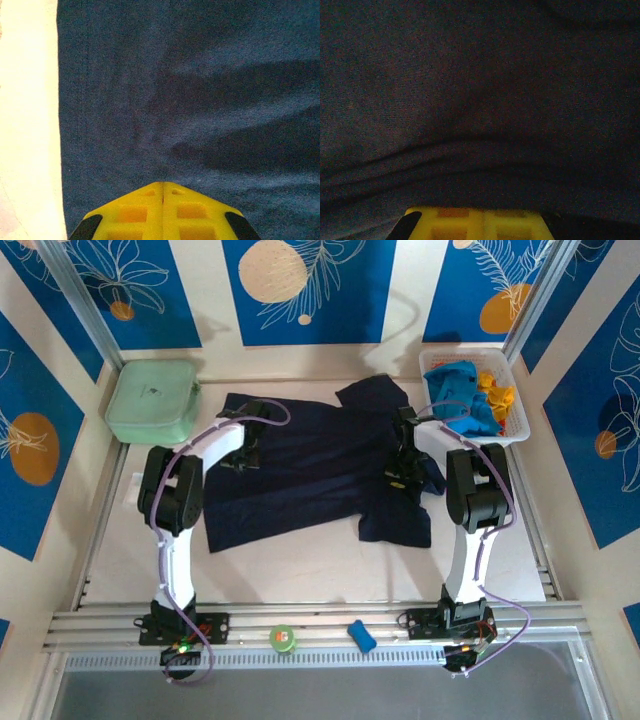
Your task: Fold and stack the t-shirts
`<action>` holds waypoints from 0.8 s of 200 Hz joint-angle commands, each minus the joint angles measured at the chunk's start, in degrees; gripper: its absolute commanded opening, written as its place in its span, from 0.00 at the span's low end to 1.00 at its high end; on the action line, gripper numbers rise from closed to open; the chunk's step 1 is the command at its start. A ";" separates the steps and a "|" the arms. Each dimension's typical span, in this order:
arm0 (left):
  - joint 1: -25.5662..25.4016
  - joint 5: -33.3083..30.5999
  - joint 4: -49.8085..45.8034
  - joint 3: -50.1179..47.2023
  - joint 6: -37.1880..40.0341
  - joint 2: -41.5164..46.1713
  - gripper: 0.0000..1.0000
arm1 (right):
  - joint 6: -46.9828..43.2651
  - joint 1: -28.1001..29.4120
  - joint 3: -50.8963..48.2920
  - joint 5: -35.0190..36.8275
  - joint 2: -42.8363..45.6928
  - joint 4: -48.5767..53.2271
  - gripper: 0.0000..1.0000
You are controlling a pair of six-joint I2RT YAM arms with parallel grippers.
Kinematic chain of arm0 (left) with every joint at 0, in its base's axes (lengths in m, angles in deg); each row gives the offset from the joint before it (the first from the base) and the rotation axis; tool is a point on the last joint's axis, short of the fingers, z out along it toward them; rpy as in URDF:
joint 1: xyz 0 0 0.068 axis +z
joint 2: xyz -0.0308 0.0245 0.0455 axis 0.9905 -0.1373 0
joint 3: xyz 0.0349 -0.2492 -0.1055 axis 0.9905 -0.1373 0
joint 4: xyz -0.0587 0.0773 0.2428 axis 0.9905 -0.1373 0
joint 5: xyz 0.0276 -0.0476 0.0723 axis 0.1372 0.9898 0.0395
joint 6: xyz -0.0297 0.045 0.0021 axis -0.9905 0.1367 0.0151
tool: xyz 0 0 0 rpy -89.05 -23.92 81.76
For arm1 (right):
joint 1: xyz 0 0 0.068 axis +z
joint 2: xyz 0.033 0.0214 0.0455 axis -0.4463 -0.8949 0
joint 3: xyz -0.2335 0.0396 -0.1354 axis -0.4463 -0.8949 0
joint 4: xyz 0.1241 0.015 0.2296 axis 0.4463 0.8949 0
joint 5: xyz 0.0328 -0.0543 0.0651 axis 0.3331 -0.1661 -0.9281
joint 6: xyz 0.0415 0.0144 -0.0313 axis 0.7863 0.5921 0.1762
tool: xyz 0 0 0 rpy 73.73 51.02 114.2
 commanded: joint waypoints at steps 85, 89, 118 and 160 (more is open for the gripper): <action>-5.83 20.14 -3.94 -26.46 -5.55 17.60 0.00 | 0.74 1.16 -4.00 -2.01 3.27 -1.51 0.00; -5.81 20.61 -3.38 -26.98 -5.82 17.09 0.00 | 0.81 1.23 -4.05 -2.00 3.39 -1.50 0.00; -5.90 21.47 -0.62 -29.00 -7.54 14.81 0.00 | 0.92 1.31 -4.80 -1.69 4.41 -1.59 0.00; -4.92 14.79 -0.76 -25.67 -8.19 9.90 0.00 | 0.92 1.15 -5.82 -1.73 5.03 -1.80 0.00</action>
